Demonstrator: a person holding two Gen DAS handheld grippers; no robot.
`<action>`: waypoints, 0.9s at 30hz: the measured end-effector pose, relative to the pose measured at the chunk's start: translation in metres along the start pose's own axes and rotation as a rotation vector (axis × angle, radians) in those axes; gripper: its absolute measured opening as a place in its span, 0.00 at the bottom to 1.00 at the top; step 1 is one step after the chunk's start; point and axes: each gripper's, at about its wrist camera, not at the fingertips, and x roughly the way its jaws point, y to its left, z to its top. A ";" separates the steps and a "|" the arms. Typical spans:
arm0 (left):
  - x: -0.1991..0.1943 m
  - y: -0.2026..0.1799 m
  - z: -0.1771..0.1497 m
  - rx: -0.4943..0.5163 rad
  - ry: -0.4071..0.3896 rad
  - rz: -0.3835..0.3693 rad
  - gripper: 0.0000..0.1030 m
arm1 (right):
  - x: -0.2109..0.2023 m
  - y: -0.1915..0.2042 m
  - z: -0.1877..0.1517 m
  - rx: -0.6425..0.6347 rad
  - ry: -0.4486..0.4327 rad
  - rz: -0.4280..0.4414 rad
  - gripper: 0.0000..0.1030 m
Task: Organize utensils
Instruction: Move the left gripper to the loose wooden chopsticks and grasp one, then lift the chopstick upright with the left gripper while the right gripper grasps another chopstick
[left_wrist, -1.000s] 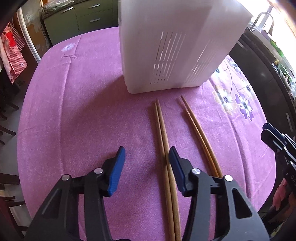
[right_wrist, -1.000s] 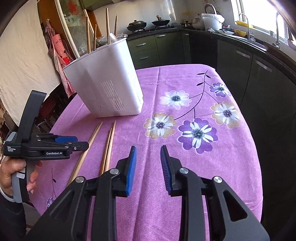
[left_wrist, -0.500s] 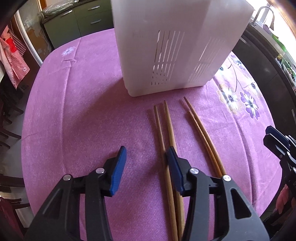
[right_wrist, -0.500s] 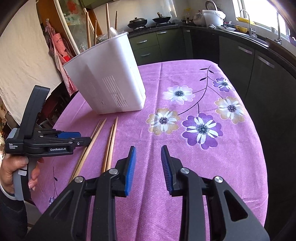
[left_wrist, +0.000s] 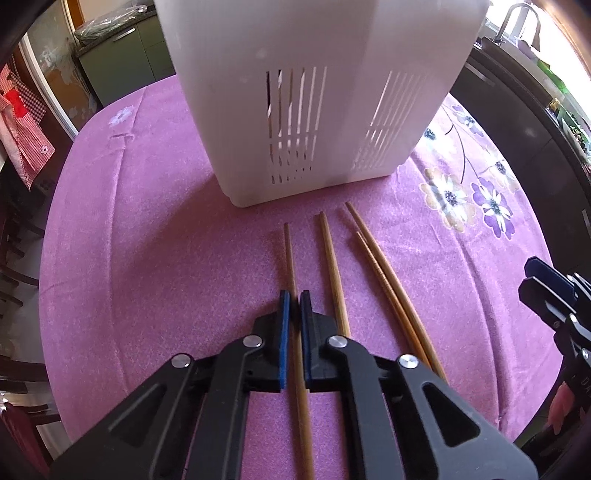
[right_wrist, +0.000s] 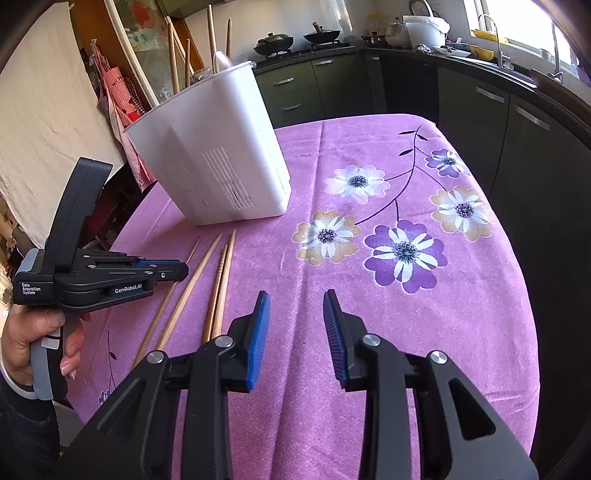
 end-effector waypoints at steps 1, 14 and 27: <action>-0.004 0.008 -0.004 -0.001 -0.007 0.001 0.05 | -0.001 0.000 0.000 -0.001 -0.002 0.000 0.29; -0.105 0.051 -0.014 -0.045 -0.245 -0.035 0.05 | -0.007 0.008 0.006 -0.024 -0.010 0.002 0.32; -0.181 0.056 -0.064 -0.040 -0.422 -0.036 0.05 | 0.020 0.038 0.026 -0.114 0.069 0.048 0.34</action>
